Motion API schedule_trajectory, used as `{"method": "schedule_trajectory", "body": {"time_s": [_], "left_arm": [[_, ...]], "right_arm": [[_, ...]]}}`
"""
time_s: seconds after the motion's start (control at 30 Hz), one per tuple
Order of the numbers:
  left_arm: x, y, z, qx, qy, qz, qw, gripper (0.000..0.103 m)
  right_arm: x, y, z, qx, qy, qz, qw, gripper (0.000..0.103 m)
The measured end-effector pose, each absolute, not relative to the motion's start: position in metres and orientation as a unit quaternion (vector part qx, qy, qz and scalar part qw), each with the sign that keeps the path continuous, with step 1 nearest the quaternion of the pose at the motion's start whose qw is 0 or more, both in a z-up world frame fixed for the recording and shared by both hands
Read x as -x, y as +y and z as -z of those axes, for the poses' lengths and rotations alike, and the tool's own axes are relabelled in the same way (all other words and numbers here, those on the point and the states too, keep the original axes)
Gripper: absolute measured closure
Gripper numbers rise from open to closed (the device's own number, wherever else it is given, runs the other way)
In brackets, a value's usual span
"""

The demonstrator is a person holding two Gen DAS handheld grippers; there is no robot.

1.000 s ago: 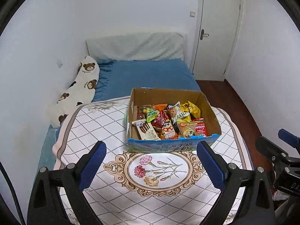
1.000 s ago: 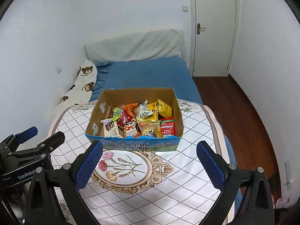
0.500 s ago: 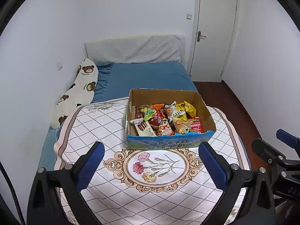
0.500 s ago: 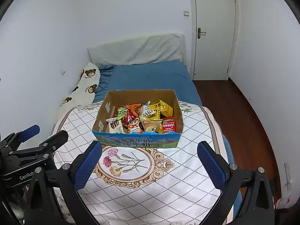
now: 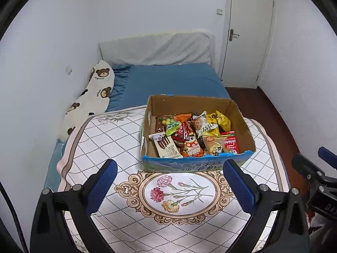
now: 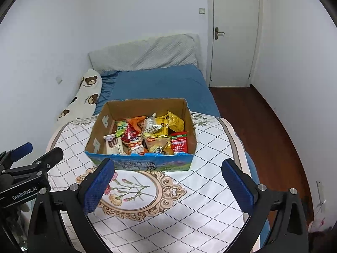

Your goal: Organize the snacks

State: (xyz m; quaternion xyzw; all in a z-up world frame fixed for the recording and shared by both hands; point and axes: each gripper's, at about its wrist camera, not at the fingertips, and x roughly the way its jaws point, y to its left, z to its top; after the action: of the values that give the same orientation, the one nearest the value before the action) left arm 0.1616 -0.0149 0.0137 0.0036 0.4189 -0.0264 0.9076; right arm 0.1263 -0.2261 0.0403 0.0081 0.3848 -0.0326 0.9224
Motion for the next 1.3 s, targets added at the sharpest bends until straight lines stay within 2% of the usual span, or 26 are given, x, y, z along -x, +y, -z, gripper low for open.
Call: {"method": "schedule_trajectory", "body": {"time_s": [0.53,1.3], "left_arm": [[-0.195,-0.031,0.019,-0.013,0.442,0.016,0.897,0.0],[-0.195,-0.032,0.017,-0.01,0.44,0.021,0.898,0.0]], "right_arm": [[-0.171,-0.24,0.0,-0.015,0.406,0.057,0.912,0.0],[-0.169,-0.238,0.0,-0.011,0.405,0.068,0.912,0.0]]}}
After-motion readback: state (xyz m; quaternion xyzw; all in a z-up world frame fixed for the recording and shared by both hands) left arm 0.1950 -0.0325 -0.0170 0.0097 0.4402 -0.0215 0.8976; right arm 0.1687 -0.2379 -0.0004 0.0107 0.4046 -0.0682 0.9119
